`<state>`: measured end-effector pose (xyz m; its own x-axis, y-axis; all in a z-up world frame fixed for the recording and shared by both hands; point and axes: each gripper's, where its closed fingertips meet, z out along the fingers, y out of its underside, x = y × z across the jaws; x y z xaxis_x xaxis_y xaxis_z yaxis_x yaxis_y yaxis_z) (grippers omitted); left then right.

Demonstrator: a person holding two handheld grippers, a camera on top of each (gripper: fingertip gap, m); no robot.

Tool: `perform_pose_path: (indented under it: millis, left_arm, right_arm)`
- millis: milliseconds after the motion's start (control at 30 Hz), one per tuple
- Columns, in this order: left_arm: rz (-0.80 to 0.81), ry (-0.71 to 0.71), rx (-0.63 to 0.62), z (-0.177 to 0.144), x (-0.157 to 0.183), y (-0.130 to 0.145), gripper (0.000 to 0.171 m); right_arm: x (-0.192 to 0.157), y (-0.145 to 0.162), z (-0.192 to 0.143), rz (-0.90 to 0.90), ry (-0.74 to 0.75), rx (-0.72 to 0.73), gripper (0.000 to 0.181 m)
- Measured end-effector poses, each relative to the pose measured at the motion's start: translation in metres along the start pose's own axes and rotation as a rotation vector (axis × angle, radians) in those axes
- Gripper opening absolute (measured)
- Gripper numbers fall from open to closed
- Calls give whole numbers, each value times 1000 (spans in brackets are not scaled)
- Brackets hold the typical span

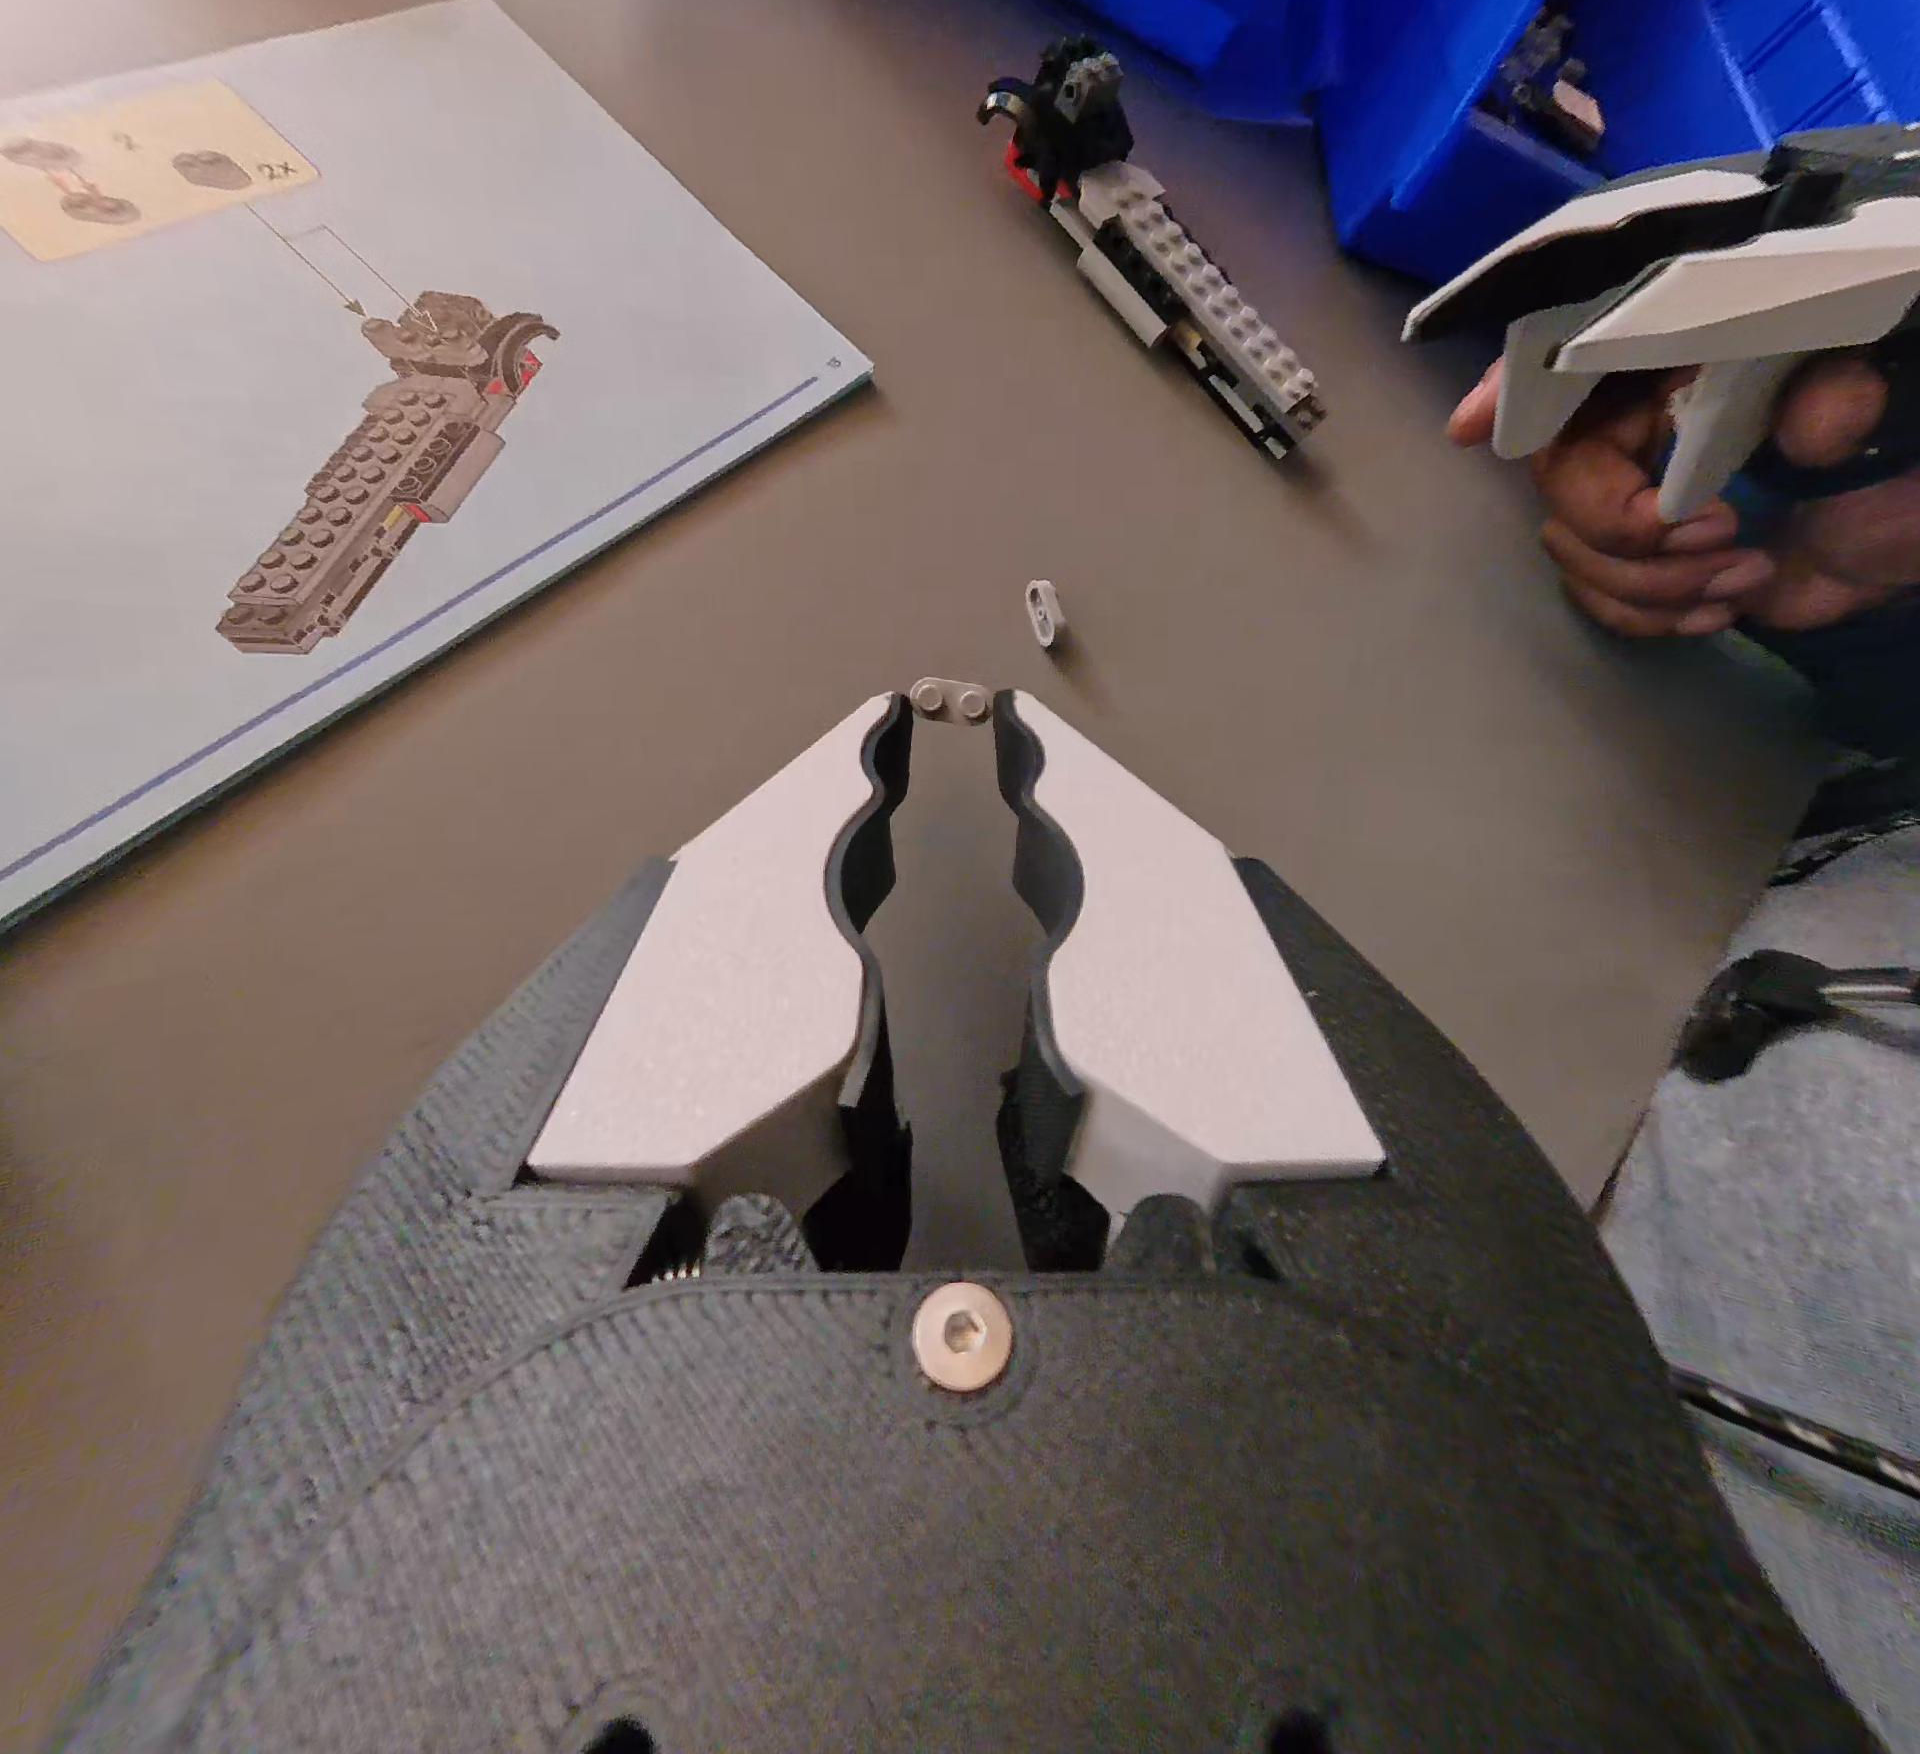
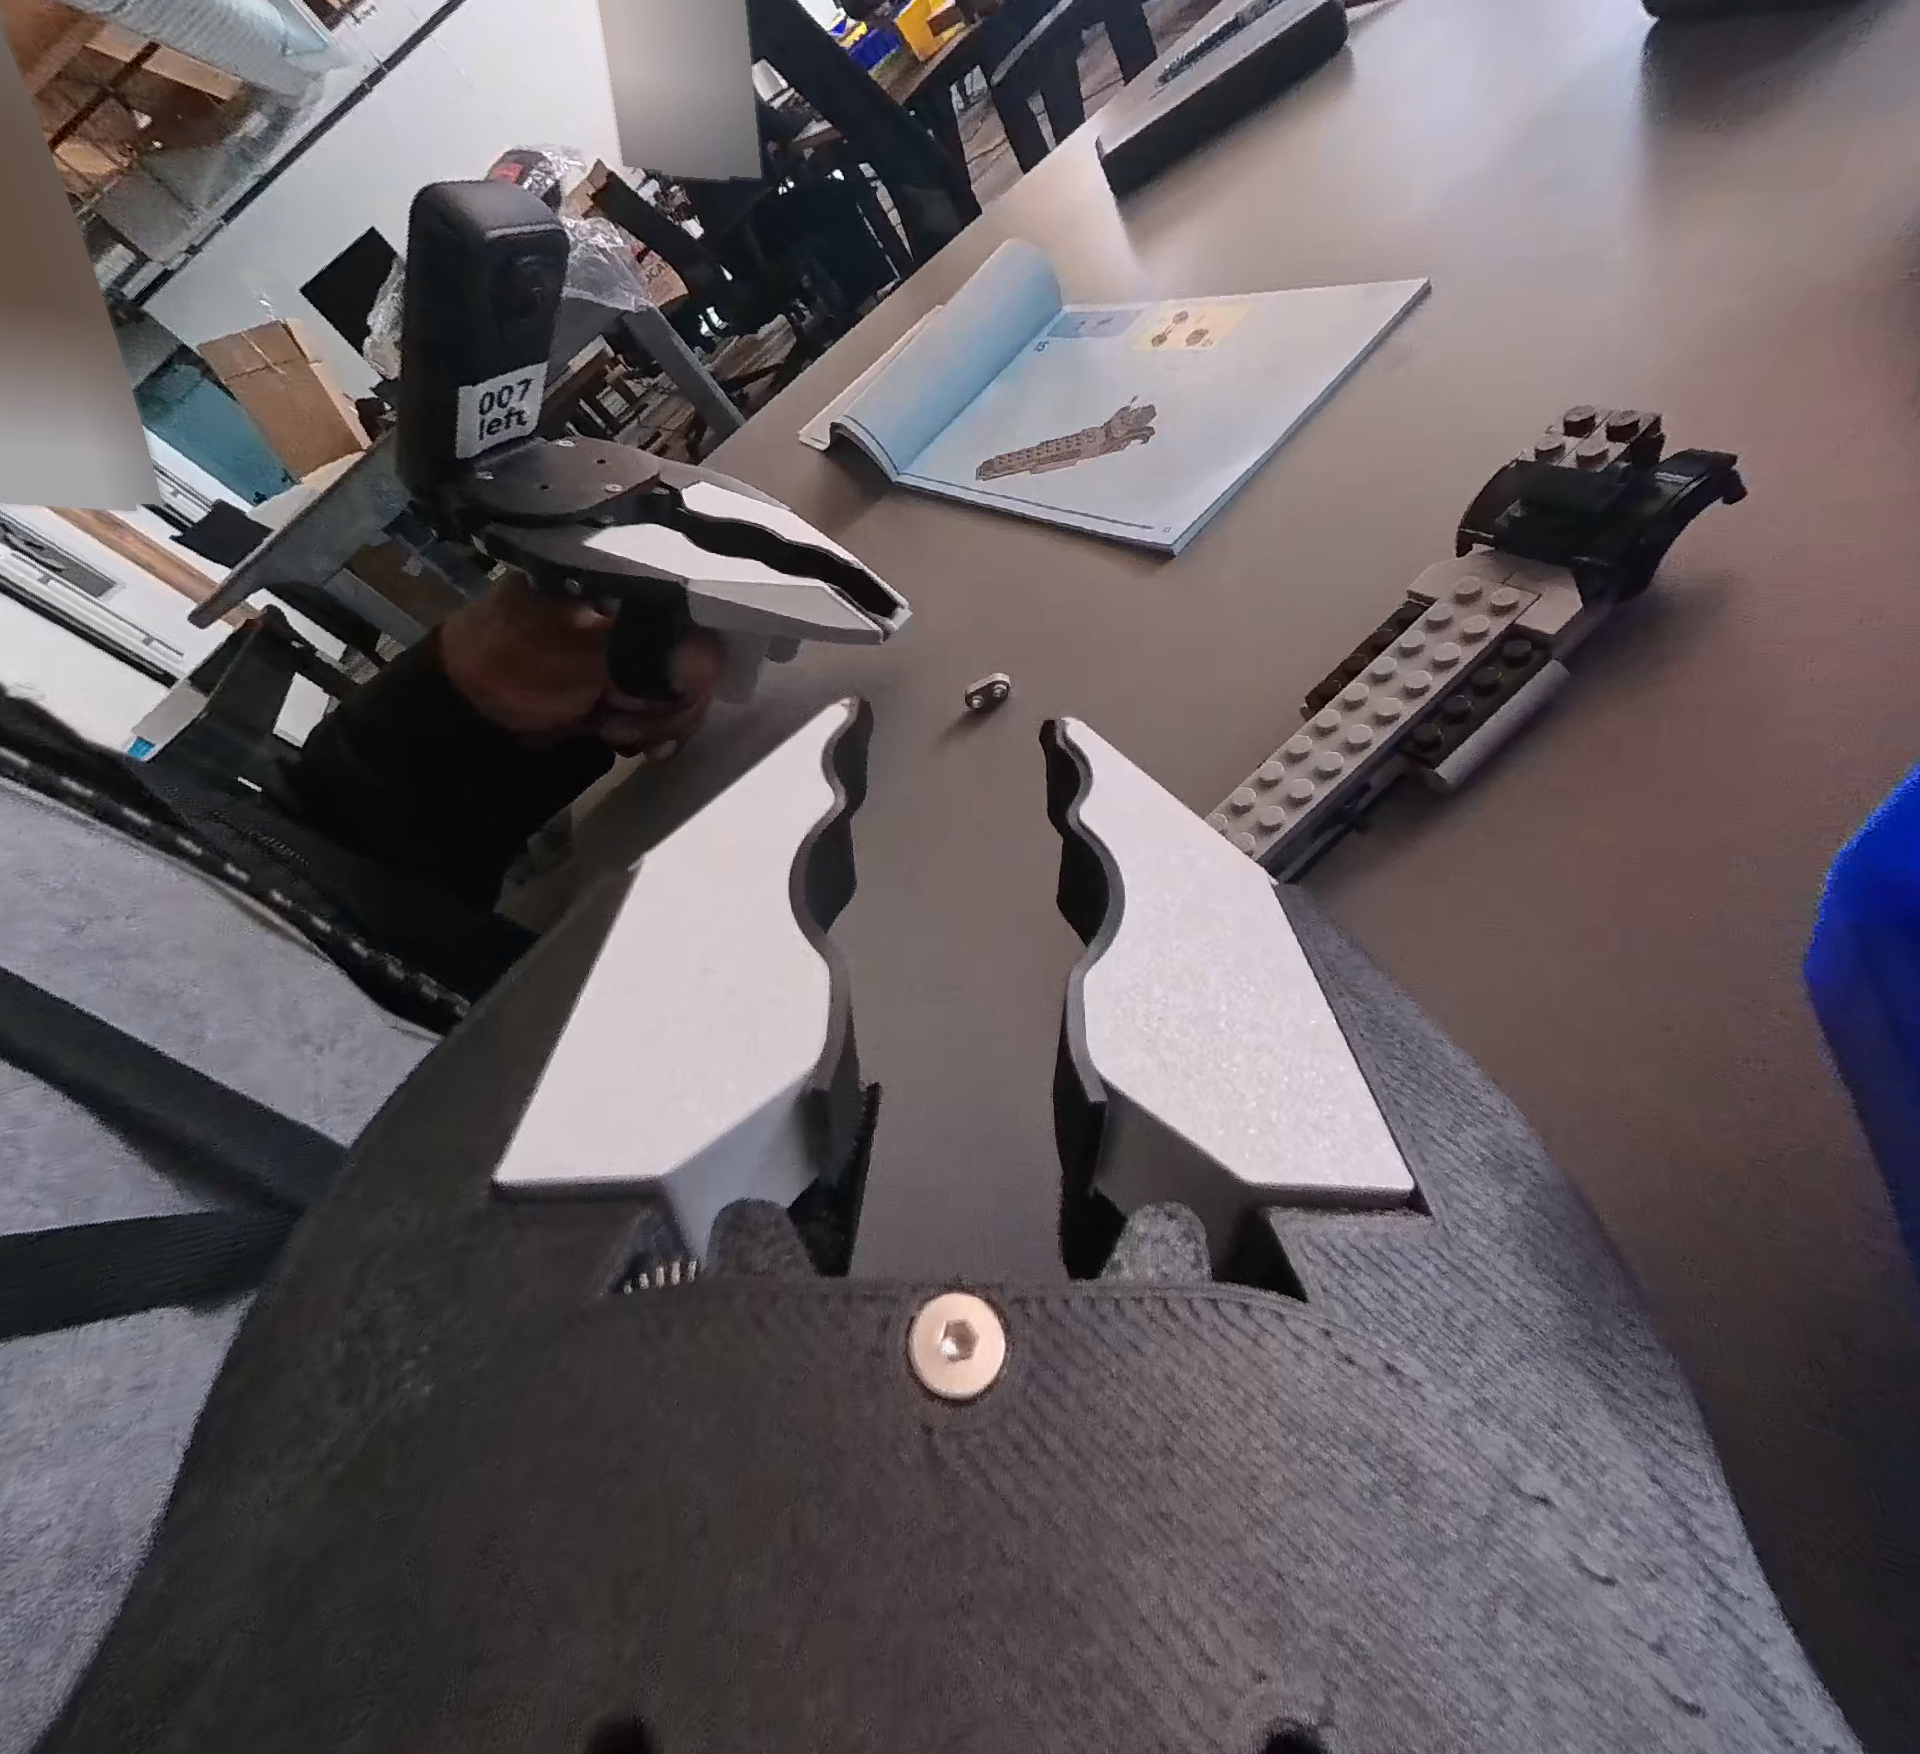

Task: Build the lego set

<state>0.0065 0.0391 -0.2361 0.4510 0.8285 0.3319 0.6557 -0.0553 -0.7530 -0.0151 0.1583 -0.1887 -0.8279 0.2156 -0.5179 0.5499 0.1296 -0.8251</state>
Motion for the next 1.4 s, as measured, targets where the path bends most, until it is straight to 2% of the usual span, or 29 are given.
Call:
perform_pose_path:
  millis: [400,667,1400]
  left_arm:
    - [-88,128,58,-8,0,-7,18]
    - [-309,232,300,-37,-20,-34,18]
    - [-305,234,282,-34,-19,-32,18]
  right_arm:
    - [9,9,8,56,31,-77,35]
    - [12,13,11,71,40,-111,34]
    - [12,15,13,73,40,-123,32]
